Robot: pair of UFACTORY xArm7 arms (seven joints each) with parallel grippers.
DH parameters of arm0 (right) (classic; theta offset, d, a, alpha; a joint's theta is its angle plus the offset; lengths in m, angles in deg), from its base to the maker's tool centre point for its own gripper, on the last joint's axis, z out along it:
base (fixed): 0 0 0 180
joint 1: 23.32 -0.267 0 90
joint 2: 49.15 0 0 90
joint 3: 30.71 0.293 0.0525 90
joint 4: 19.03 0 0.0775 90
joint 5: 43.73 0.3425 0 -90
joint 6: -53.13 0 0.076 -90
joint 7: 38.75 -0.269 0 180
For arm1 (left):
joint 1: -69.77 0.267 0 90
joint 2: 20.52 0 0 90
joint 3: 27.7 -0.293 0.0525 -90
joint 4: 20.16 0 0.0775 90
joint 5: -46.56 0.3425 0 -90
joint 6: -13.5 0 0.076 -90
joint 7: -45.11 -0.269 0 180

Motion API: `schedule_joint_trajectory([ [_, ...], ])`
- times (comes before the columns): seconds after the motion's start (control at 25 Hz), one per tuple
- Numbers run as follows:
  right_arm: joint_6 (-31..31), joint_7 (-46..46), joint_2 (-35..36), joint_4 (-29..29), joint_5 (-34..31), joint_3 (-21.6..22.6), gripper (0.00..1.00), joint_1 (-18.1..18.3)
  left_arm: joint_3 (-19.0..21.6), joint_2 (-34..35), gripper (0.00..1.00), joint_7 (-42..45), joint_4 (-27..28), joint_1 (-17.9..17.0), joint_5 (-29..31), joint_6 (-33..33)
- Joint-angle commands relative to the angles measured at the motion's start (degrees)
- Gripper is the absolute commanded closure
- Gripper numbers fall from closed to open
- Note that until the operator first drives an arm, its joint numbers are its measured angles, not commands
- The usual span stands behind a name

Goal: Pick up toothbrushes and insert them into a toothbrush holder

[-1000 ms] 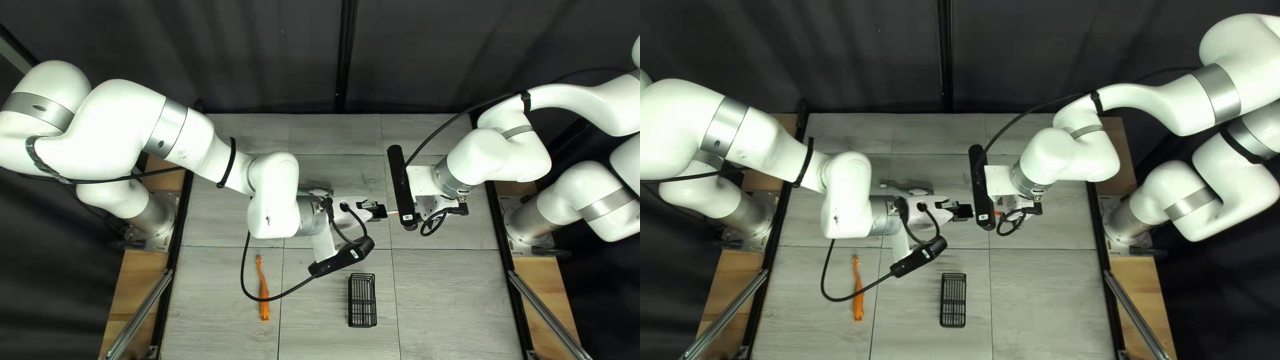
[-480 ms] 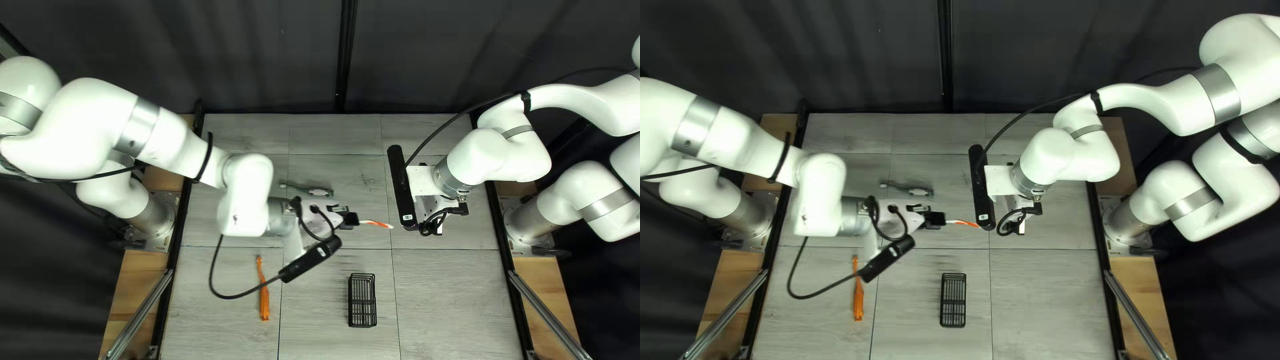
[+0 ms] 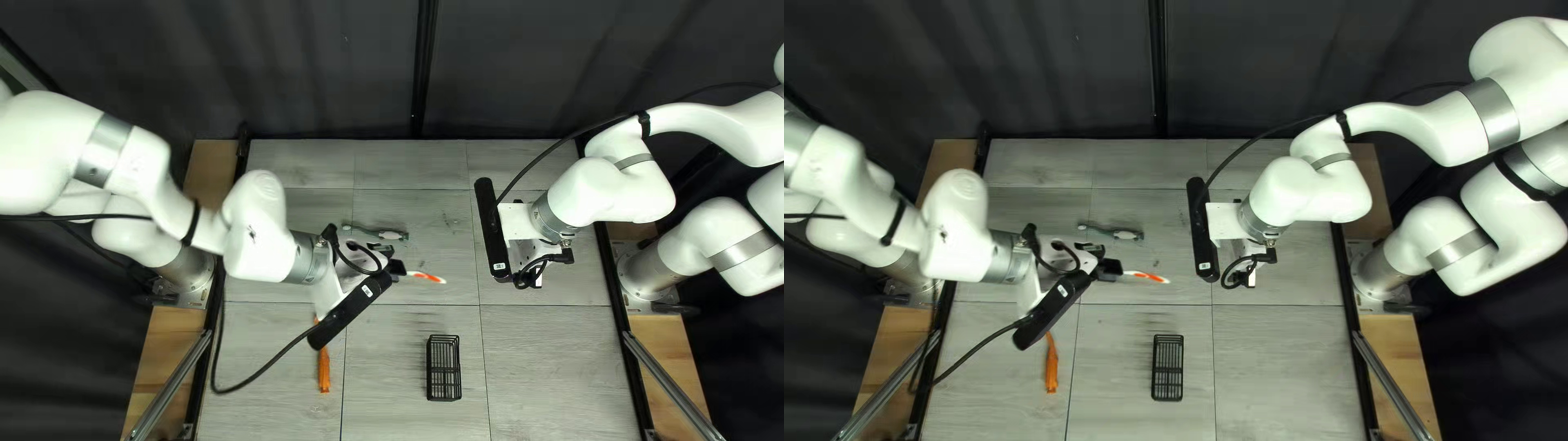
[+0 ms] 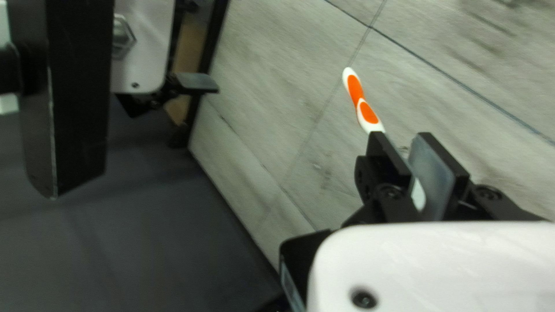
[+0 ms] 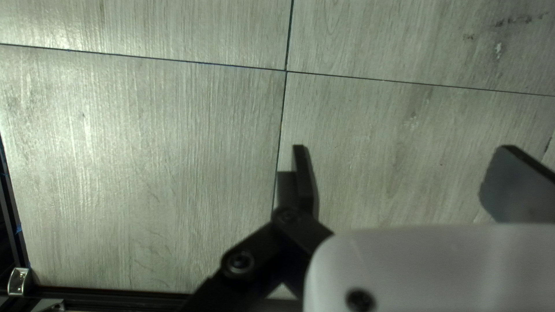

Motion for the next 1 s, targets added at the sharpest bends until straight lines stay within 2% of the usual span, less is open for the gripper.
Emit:
schedule_joint_trajectory([
  [0.04,0.0,0.0,0.0,0.0,0.0,0.0,0.0,0.0,-2.2,0.1,1.0,-11.2,6.6,-8.7,-17.8,-14.3],
  [0.16,0.0,0.0,0.0,0.0,0.0,0.0,0.0,0.0,-2.4,-0.8,1.0,-14.9,10.8,-10.7,-23.2,-20.2],
  [0.32,0.0,0.0,0.0,0.0,0.0,0.0,0.0,0.0,-3.4,-1.5,1.0,-19.7,13.4,-12.6,-27.8,-23.1],
  [0.6,-0.4,-0.1,0.3,0.0,-0.7,0.7,0.0,-0.1,-7.4,0.3,1.0,-29.6,11.4,-15.1,-34.8,-23.0],
  [0.76,-6.9,1.0,5.3,3.5,-3.2,1.1,0.0,0.3,-10.4,1.5,1.0,-37.5,12.2,-17.5,-40.3,-26.6],
  [1.0,-12.8,0.1,5.3,4.8,-8.5,1.2,0.0,3.3,-11.5,1.6,1.0,-41.8,14.7,-18.9,-43.5,-32.5],
])
